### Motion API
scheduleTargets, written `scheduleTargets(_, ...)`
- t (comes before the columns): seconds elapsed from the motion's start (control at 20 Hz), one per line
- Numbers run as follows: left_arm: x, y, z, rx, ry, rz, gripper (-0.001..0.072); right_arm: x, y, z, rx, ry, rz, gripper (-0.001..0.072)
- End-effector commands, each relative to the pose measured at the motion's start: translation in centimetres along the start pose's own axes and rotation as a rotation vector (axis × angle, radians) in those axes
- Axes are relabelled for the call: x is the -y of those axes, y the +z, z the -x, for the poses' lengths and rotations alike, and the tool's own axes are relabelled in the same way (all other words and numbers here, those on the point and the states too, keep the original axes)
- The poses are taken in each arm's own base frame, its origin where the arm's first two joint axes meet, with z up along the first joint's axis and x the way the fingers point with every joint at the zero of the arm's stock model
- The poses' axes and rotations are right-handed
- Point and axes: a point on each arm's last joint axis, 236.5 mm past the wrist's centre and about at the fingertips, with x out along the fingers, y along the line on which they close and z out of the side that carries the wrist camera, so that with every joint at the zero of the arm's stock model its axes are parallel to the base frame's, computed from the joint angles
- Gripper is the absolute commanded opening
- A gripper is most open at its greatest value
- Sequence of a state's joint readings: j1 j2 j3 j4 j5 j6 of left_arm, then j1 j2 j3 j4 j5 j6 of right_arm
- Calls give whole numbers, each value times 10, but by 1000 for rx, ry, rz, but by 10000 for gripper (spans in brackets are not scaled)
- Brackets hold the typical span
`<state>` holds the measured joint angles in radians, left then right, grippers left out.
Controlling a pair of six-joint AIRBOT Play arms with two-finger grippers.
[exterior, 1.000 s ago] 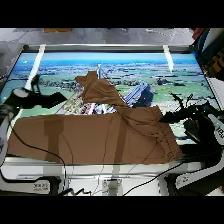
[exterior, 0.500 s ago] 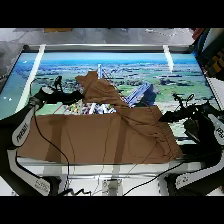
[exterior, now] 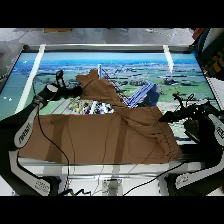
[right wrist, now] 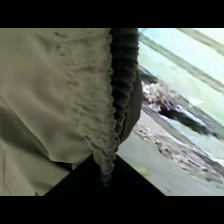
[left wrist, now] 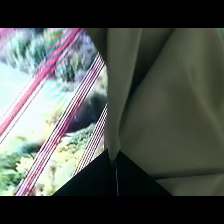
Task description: Fold the clothes and pants, and hang the long-sleeved shirts on hangers.
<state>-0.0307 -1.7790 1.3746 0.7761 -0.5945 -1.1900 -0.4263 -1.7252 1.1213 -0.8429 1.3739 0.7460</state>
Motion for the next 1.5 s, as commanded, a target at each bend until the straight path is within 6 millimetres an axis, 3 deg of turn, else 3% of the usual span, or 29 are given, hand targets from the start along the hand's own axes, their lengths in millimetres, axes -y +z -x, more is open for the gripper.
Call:
scheduleTargets(0.0, 10, 48, 49, 117, 54, -153, 14, 1, 17, 20, 87, -71, 26, 35)
scheduleTargets(0.15, 39, 88, 117, 232, 113, -347, 13, -12, 38, 53, 207, -153, 72, 35)
scheduleTargets(0.25, 66, 97, 161, 271, 122, -438, 12, -25, 43, 71, 249, -190, 111, 35)
scheduleTargets(0.45, 119, 83, 234, 286, 89, -551, 10, -32, 32, 76, 249, -219, 108, 35)
scheduleTargets(0.6, 135, 53, 263, 206, 102, -646, 10, -28, 20, 65, 222, -208, 83, 36)
scheduleTargets(0.75, 139, 23, 243, 81, 87, -683, 11, -24, 11, 55, 204, -197, 60, 36)
scheduleTargets(0.9, 133, 6, 178, -21, 68, -703, 12, -24, 8, 53, 198, -193, 55, 36)
scheduleTargets(1.05, 137, 4, 105, 6, 44, -733, 13, -24, 8, 53, 199, -193, 55, 36)
scheduleTargets(1.2, 180, -3, 56, 96, -73, -641, 13, -24, 8, 53, 199, -193, 55, 36)
scheduleTargets(1.35, 226, -20, 36, 161, -134, -666, 14, -24, 9, 53, 200, -194, 55, 37)
scheduleTargets(1.4, 237, -23, 33, 182, -147, -676, 96, -24, 8, 53, 199, -194, 55, 36)
scheduleTargets(1.45, 244, -25, 33, 194, -156, -682, 473, -24, 8, 53, 199, -194, 55, 37)
